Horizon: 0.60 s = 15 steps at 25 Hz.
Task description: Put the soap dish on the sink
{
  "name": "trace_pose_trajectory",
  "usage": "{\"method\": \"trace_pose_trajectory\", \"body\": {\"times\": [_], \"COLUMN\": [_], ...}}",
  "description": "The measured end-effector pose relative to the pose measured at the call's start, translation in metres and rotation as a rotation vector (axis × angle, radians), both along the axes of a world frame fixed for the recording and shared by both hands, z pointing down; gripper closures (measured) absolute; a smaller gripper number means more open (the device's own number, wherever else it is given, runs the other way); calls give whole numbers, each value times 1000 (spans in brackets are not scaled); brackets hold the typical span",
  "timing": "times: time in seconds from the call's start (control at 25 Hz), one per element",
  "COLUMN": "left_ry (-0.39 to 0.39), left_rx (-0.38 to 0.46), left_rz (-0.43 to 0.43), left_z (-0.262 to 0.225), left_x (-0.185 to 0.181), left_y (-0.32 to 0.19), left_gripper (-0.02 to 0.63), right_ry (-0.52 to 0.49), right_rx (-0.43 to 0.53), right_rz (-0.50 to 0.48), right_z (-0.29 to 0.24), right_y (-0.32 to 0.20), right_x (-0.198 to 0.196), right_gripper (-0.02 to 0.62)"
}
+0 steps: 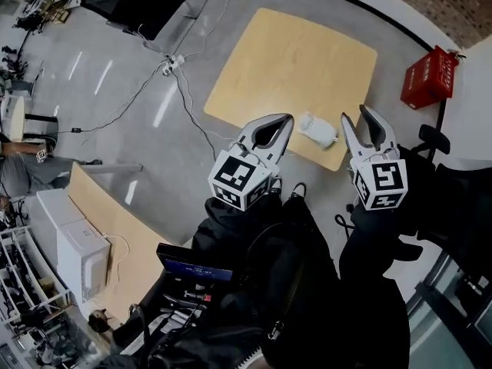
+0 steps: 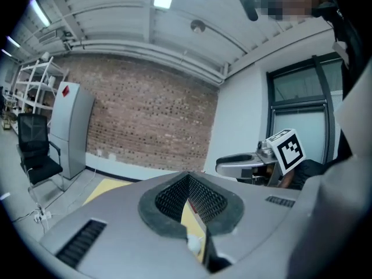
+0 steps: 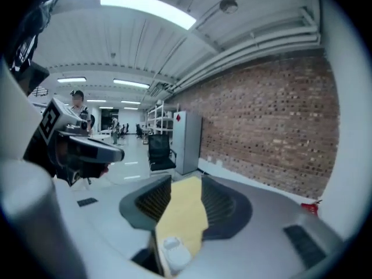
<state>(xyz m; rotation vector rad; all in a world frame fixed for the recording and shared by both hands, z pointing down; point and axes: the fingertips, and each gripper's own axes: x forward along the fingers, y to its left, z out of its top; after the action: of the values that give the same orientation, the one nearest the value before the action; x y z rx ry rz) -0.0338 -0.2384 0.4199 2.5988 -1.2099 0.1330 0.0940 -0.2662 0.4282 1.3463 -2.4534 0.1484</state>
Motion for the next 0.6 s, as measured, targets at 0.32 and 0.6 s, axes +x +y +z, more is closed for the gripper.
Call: {"method": "trace_pose_trajectory", "body": {"times": [0.32, 0.6], "left_ry": [56, 49], "left_rx": [163, 266], "left_rz": [52, 90], "left_z": [-96, -132], "left_x": [40, 65], "left_y": [8, 22], "left_gripper": [606, 606], "right_ry": [-113, -174], "right_rx": [210, 270], "right_rz": [164, 177], "right_z": [-115, -148], "right_y": [46, 69], "right_x": [39, 24], "right_gripper": [577, 588]}}
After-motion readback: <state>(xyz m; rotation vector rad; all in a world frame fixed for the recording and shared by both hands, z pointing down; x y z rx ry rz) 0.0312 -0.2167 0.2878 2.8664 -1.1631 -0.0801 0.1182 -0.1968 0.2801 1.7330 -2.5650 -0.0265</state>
